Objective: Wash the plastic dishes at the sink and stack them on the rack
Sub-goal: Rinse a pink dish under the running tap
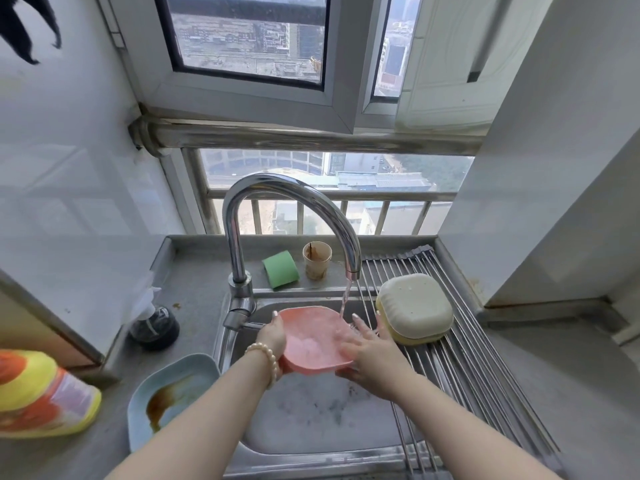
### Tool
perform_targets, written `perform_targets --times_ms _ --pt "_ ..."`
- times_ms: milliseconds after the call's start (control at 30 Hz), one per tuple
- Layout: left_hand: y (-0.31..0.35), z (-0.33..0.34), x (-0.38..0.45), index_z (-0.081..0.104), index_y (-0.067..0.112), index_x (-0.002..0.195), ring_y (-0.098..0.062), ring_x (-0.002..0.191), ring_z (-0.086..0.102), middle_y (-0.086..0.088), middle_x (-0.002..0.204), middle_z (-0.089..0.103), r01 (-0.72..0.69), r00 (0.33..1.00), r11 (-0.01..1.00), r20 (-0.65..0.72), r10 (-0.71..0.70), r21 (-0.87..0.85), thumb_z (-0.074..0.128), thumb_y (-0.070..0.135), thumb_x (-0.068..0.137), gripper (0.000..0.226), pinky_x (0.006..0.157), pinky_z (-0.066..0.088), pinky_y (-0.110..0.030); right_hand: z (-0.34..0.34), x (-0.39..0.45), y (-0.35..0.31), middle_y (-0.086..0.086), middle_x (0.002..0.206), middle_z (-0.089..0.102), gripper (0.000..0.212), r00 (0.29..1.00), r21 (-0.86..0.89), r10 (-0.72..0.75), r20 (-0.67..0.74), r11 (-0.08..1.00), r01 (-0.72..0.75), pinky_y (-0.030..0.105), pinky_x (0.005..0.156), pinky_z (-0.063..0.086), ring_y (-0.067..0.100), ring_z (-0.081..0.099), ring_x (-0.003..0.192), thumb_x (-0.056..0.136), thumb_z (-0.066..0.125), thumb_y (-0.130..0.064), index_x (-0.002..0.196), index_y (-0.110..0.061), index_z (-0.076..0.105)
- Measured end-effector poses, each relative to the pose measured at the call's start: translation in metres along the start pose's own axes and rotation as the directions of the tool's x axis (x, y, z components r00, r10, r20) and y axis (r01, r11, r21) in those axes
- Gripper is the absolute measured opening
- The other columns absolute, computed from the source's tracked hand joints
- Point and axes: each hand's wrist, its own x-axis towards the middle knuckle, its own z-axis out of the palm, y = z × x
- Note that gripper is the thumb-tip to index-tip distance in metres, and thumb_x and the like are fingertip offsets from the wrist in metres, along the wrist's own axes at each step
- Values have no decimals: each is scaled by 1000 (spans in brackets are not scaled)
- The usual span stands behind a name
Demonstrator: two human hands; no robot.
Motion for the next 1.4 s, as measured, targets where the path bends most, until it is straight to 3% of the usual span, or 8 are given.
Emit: perform_targets --times_ms 133,267,567,767,900,1067,1233,1400 --pt "23 -6 -52 59 2 109 -31 69 69 -18 86 71 298 940 938 226 -256 -176 33 34 103 41 53 57 -44 -15 3 -6 2 132 58 57 989 500 147 -27 859 -114 41 117 14 17 29 140 72 69 -61 101 -12 70" --pt "33 -1 -67 53 -1 103 -33 71 56 -19 84 59 314 906 903 376 -193 -293 39 37 96 40 58 50 -41 -22 1 -8 1 86 63 33 942 947 334 10 300 -116 19 71 48 13 57 83 59 91 -23 74 -8 66" --pt "51 29 -79 51 10 107 -31 93 64 -14 107 63 -79 987 958 113 114 -277 76 72 32 100 82 56 -52 -29 16 -5 10 99 68 35 788 825 510 345 -565 5 39 72 54 27 62 90 81 66 -34 109 -13 64" --pt "41 46 -76 61 3 83 -27 88 60 -11 94 65 -130 986 978 -127 109 -164 69 56 78 54 86 49 -33 -33 41 -21 19 120 56 41 379 920 917 126 35 -390 36 79 37 33 54 105 101 38 -36 117 -1 52" --pt "45 40 -70 62 -6 112 -34 108 56 -18 115 61 -67 972 980 -232 22 -187 45 46 96 57 93 41 -34 -38 54 -34 14 134 48 47 606 602 781 -152 559 -570 39 102 30 29 42 124 99 32 -42 129 -10 49" --pt "52 21 -51 58 -7 117 -36 114 57 -21 124 59 50 965 943 -226 -130 -330 49 31 94 45 100 45 -41 -44 53 -41 10 154 25 90 832 332 535 -146 819 -468 45 115 17 29 22 141 87 26 -74 151 -11 15" --pt "59 25 -37 63 0 115 -27 85 59 -17 107 67 75 996 961 -35 -87 -268 56 34 85 46 81 49 -35 -67 50 -9 12 138 50 83 823 602 563 72 634 -486 38 103 38 31 49 124 85 38 -73 140 -11 40" --pt "70 42 -50 55 -1 125 -33 116 55 -18 129 57 -65 983 968 -152 105 244 34 47 100 58 99 42 -37 -61 48 5 19 123 60 60 690 739 708 151 383 -554 33 96 37 32 53 117 100 30 -48 118 0 60"
